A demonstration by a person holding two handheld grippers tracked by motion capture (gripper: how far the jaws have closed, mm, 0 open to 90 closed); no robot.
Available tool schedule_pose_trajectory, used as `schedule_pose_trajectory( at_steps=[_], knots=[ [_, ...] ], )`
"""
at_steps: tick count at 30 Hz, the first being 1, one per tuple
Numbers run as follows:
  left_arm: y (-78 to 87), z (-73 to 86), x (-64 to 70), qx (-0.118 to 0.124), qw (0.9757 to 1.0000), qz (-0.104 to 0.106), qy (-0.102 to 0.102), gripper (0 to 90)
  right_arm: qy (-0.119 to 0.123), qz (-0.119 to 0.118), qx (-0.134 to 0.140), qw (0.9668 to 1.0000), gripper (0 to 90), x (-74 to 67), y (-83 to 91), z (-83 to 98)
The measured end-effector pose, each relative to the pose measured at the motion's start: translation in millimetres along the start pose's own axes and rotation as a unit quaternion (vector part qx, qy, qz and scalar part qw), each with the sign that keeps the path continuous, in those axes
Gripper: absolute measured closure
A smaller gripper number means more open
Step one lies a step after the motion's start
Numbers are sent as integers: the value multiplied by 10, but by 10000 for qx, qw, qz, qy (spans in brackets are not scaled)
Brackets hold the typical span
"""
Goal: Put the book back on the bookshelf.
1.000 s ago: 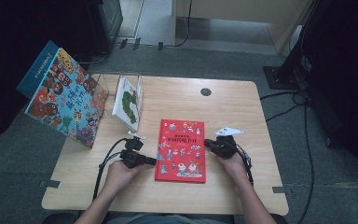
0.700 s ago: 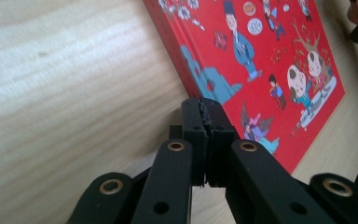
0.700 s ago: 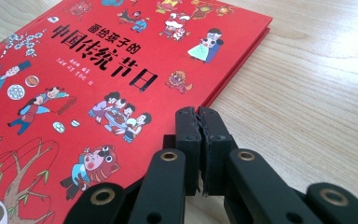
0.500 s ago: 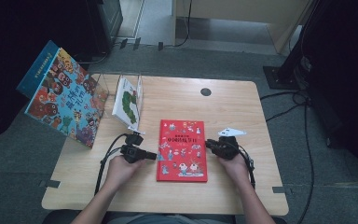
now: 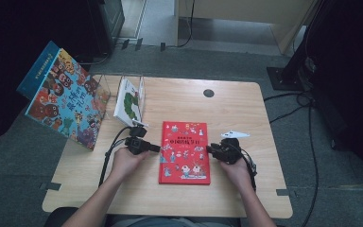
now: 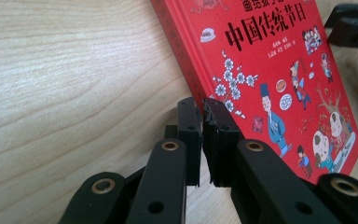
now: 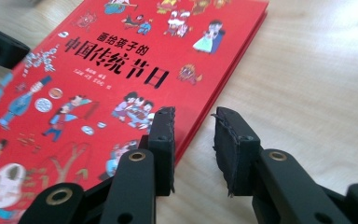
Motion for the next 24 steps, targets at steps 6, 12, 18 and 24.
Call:
schedule_pose_trajectory(
  at_steps=[6,12,18,24],
  knots=[
    [-25,-6,30,-25,10000,-70,-62,870,-523,-101,-591,9968,689,-10,21,-8],
    [-83,-18,72,34,10000,-6,-52,878,-865,-152,-1194,9890,699,-13,8,-59],
    [-161,23,163,-39,9999,76,-116,886,-1259,-132,-1509,9804,688,89,-23,-114],
    [-207,14,182,9,9998,134,-125,885,-1350,-190,-1789,9744,682,180,-33,-156]
  ],
)
Point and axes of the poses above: each handheld gripper's, and its own axes: y roughly backward along the jaws, z roughly out of its underside, x roughly to its right, the point moved 6 cm from there along -y, roughly forward along the jaws, and after that the axes turned 11 degrees about z, right-handed, at the moved point
